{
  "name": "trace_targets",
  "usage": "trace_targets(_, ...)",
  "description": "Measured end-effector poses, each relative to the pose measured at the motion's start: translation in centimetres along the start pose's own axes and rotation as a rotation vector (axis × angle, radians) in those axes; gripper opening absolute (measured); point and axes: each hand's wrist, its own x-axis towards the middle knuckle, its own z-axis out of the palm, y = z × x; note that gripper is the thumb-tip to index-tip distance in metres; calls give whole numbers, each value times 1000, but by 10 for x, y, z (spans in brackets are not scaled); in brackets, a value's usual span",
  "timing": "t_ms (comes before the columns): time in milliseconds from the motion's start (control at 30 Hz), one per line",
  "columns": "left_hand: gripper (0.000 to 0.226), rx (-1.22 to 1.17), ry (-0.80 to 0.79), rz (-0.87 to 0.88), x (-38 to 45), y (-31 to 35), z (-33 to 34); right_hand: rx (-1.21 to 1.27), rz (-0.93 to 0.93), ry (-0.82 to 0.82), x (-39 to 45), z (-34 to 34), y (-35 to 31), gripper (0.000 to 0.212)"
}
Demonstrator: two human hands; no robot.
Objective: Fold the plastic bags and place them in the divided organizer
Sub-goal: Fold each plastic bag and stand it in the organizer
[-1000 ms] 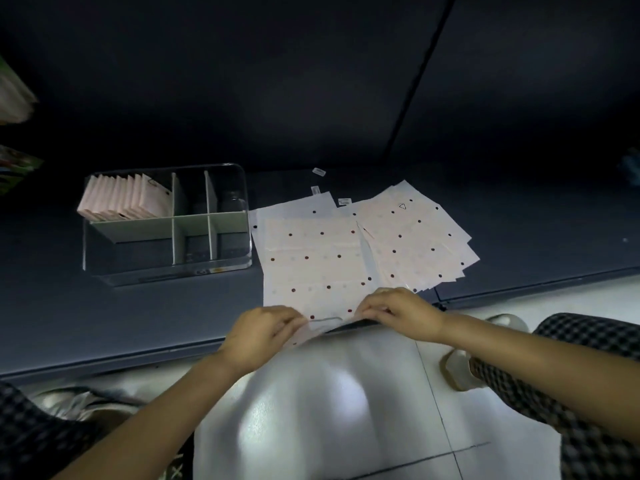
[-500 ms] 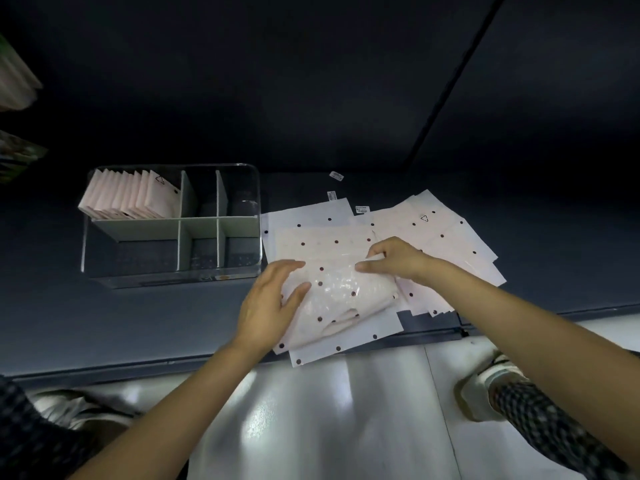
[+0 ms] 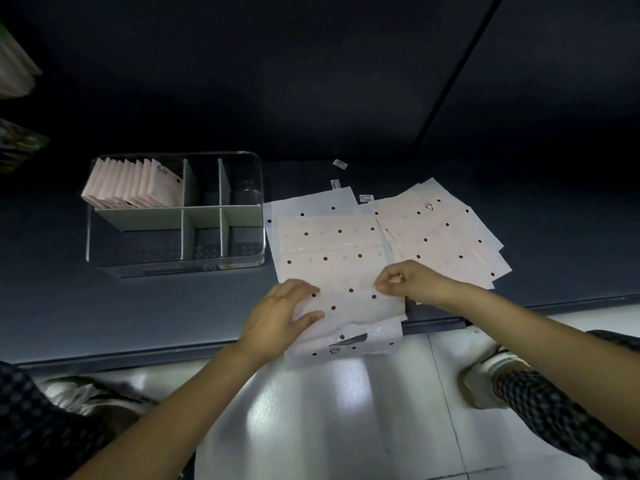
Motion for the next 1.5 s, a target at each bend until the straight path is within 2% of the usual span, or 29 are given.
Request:
trace_targets(100,41,179,322,199,1,10,-9,0,-84,156,16,-11,-13,10)
trace_targets(133,43,223,381,259,3,12,-12,-7,-106,200,23,-14,-19,11)
trace_targets(200,47,296,399,342,7,14,-12,-22,-133,288,40,-19,-29,10)
trace_targets(367,59,434,213,312,9,9,4,-86,-91,468,88,-26,-39,11)
trace_targets(533,72,564,22,232,4,-2,19,-135,-21,547,121,-24,-35,12)
trace_targets(700,72,663,-69,201,0,-6,25,-184,20,582,137,-22,-31,14)
trace_targets(800,74,660,-70,164,0,-5,25,-314,16,635,131,-17,-34,20)
trace_targets(900,80,604,-129,140,1,-10,27,-493,-108,744,105,2,-36,29)
trace_targets(967,79,611,-130,133,3,-10,27,-619,-304,697,78,27,-35,25)
trace_targets(1033,80,635,-150,132,5,-10,27,-764,-503,569,52,58,-26,24)
trace_targets(1100,81,614,-185,127,6,-11,29,-921,-595,414,32,89,-13,37)
trace_targets(1200,85,620,-189,131,8,-13,31,-1038,-518,321,19,106,8,59)
trace_targets(1333,78,626,-202,82,9,-18,28,-1032,-348,285,10,84,38,64)
trace_targets(1400,75,626,-203,57,10,-21,26,-990,-259,332,3,69,58,62)
trace_targets(1500,75,625,-214,49,10,-24,25,-988,-238,433,-11,52,67,57)
